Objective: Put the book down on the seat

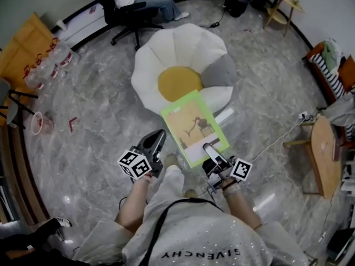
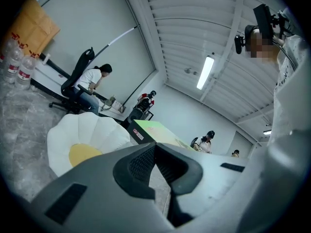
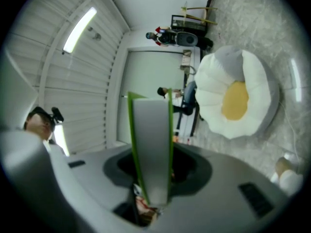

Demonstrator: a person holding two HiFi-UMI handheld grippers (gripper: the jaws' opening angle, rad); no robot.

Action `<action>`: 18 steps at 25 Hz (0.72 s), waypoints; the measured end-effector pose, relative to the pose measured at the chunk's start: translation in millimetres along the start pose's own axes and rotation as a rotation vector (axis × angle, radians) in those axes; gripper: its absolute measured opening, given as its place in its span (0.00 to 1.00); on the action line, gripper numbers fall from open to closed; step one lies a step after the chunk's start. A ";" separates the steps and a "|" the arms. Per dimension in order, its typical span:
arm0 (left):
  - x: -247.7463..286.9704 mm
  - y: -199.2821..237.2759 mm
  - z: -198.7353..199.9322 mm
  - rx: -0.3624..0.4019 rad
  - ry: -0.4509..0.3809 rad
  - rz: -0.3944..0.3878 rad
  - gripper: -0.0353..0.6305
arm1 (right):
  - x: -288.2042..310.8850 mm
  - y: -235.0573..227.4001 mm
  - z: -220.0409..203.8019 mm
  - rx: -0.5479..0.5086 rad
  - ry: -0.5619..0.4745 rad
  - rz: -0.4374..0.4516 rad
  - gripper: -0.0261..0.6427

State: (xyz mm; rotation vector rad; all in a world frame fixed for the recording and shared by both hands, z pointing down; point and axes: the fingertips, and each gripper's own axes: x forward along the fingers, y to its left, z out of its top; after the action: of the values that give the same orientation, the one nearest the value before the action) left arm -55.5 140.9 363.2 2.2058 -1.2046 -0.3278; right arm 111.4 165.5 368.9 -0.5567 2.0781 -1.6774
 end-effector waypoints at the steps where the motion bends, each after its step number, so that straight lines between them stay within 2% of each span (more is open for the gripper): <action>1: 4.3 7.8 4.5 -0.003 0.003 -0.002 0.09 | 9.7 -2.2 1.4 0.005 0.003 -0.003 0.27; 7: 26.5 46.7 23.7 -0.013 0.032 -0.013 0.09 | 50.3 -16.2 14.6 0.026 -0.011 -0.024 0.27; 18: 60.7 86.7 45.6 -0.018 0.065 -0.045 0.09 | 89.5 -32.3 38.6 0.031 -0.059 -0.044 0.27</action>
State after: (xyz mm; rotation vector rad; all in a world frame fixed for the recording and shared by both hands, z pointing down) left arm -102.2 37.6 383.9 2.2140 -1.1146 -0.2821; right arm 59.4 79.0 387.3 -0.6384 2.0087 -1.6932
